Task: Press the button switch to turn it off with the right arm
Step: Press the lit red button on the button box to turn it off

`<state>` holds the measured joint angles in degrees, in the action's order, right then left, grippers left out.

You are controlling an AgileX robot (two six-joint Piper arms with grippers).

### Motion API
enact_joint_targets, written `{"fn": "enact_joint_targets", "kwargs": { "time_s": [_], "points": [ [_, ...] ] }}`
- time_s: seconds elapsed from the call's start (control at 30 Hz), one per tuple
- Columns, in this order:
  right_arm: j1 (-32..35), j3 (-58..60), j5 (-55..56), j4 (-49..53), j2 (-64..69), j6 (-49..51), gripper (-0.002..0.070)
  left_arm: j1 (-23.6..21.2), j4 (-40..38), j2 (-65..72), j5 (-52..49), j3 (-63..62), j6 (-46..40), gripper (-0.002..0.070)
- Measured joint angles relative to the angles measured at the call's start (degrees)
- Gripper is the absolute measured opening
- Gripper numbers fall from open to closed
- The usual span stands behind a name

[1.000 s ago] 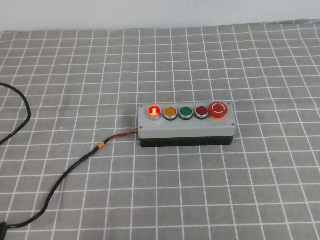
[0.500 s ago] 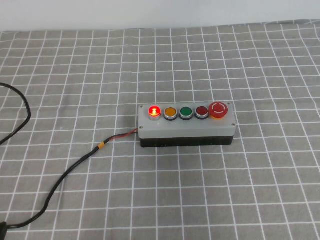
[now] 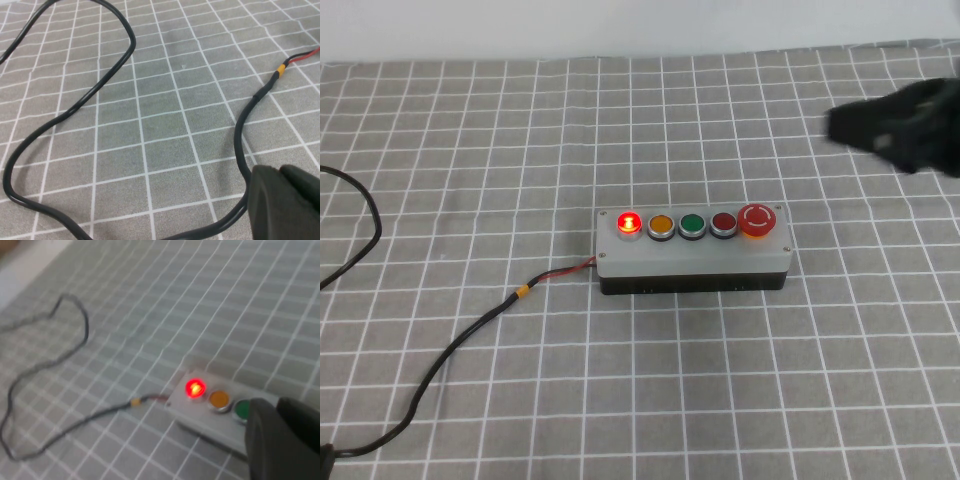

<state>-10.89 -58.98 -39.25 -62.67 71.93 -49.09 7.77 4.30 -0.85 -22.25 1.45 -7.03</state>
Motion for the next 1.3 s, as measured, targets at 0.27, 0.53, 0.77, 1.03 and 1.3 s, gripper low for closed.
{"fn": "enact_joint_targets", "kwargs": {
  "time_s": [0.27,0.53,0.77,1.03,1.3],
  "points": [
    [-14.42,-13.56,-0.21,21.91,15.01,13.17,0.0027,0.0,1.08,0.0,0.0,0.0,0.0,-0.0003],
    [-24.21,-32.4,-6.17,48.06,30.09,34.04,0.0027,0.0,3.28,0.0,0.0,0.0,0.0,-0.0003],
    [-24.77,-43.15,-8.19,49.75,39.87,36.19,0.0027,0.0,3.84,0.0,0.0,0.0,0.0,-0.0003],
    [-24.77,-46.37,-9.01,50.55,46.91,36.35,0.0027,0.0,4.07,0.0,0.0,0.0,0.0,-0.0003],
    [-24.77,-47.0,-8.9,51.37,48.9,36.48,0.0027,0.0,4.07,0.0,0.0,0.0,0.0,-0.0003]
  ]
}}
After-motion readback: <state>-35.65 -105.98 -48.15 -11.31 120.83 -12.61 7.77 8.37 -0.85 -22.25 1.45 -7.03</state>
